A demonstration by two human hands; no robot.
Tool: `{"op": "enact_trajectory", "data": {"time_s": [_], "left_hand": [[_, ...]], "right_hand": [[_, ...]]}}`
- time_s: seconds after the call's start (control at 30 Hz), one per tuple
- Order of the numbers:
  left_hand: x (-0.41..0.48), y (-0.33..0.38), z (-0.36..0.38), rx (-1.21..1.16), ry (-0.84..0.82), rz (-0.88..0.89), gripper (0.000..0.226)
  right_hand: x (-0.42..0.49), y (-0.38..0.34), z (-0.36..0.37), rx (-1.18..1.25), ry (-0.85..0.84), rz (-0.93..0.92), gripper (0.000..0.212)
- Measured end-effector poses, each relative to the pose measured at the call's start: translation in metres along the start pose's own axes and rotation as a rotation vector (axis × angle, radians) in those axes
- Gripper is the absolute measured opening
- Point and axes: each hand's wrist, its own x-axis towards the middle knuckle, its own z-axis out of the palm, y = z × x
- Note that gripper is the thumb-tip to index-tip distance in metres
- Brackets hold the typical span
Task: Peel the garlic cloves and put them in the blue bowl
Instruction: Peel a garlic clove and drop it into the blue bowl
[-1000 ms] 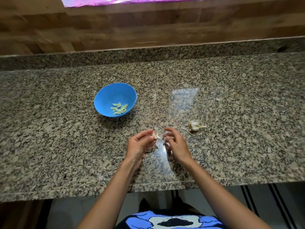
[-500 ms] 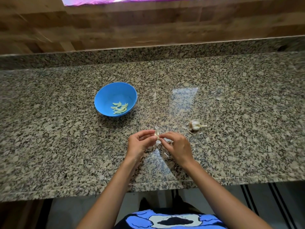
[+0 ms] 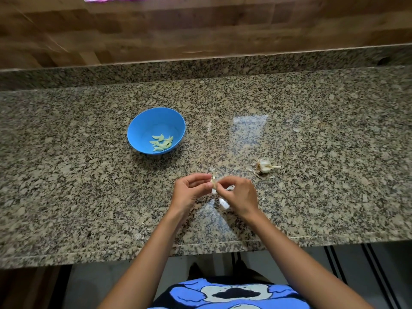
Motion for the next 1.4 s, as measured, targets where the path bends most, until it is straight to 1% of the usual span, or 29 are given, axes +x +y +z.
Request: {"op": "enact_trajectory", "data": {"time_s": [0.07,0.13,0.23,0.33,0.4,0.47,0.57,0.7,0.83,0.9,0.93,0.97,1.07,1.13,1.2,1.23,1.27,1.3,1.37,1.4], "left_hand": [[0.000,0.000,-0.001,-0.047,0.001,-0.024,0.032],[0.001,0.000,-0.002,-0.100,0.005,-0.043,0.030],[0.002,0.000,-0.001,-0.162,0.012,-0.064,0.028],[0.002,0.001,0.001,-0.234,0.024,-0.083,0.027],[0.001,0.001,0.001,-0.289,0.040,-0.096,0.026],[0.001,0.002,0.000,-0.361,0.065,-0.108,0.025],[0.003,0.002,-0.003,-0.418,0.086,-0.098,0.024],[0.003,0.001,-0.003,-0.385,0.106,-0.115,0.023],[0.003,-0.002,-0.001,-0.347,0.109,-0.146,0.020],[0.003,0.000,-0.005,-0.330,0.116,-0.141,0.020],[0.004,0.002,-0.010,-0.277,0.146,-0.125,0.020],[0.007,0.004,-0.017,-0.154,0.201,-0.094,0.021],[0.015,0.009,-0.042,0.471,0.388,0.044,0.023],[0.016,0.008,-0.052,0.784,0.416,0.114,0.024],[0.013,0.003,-0.049,0.953,0.426,0.244,0.025],[0.010,0.000,-0.043,0.964,0.407,0.313,0.026],[0.007,-0.002,-0.033,0.918,0.344,0.347,0.025],[0.003,-0.004,-0.022,0.820,0.251,0.322,0.025],[-0.005,-0.009,-0.002,0.621,0.069,0.192,0.024],[-0.006,-0.012,0.004,0.556,0.041,0.160,0.023]], "right_hand": [[0.000,-0.001,-0.001,0.133,-0.017,0.095,0.005],[0.000,-0.002,-0.002,0.270,-0.025,0.164,0.012],[0.000,-0.004,-0.004,0.414,-0.032,0.241,0.013],[0.001,-0.008,-0.005,0.552,-0.029,0.351,0.020],[0.000,-0.007,-0.005,0.583,-0.023,0.420,0.020],[-0.001,-0.005,-0.006,0.598,0.003,0.473,0.016],[-0.003,0.000,-0.008,0.593,0.000,0.489,0.018],[-0.003,-0.006,-0.011,0.744,-0.051,0.526,0.021],[-0.001,-0.007,-0.009,0.830,-0.152,0.558,0.021],[-0.001,-0.006,-0.008,0.849,-0.161,0.574,0.020],[-0.001,-0.005,-0.008,0.840,-0.160,0.576,0.019],[-0.001,-0.005,-0.008,0.833,-0.161,0.576,0.018],[-0.002,-0.003,-0.006,0.852,-0.154,0.566,0.015],[-0.003,-0.004,-0.003,0.851,-0.127,0.565,0.015],[-0.004,-0.004,0.000,0.819,-0.088,0.546,0.013],[-0.004,-0.004,0.001,0.792,-0.074,0.523,0.011],[-0.005,-0.004,0.003,0.752,-0.063,0.488,0.010],[-0.005,-0.005,0.004,0.698,-0.056,0.447,0.008],[-0.004,-0.007,0.007,0.576,-0.045,0.368,0.007],[-0.004,-0.008,0.008,0.536,-0.033,0.338,0.007]]}}
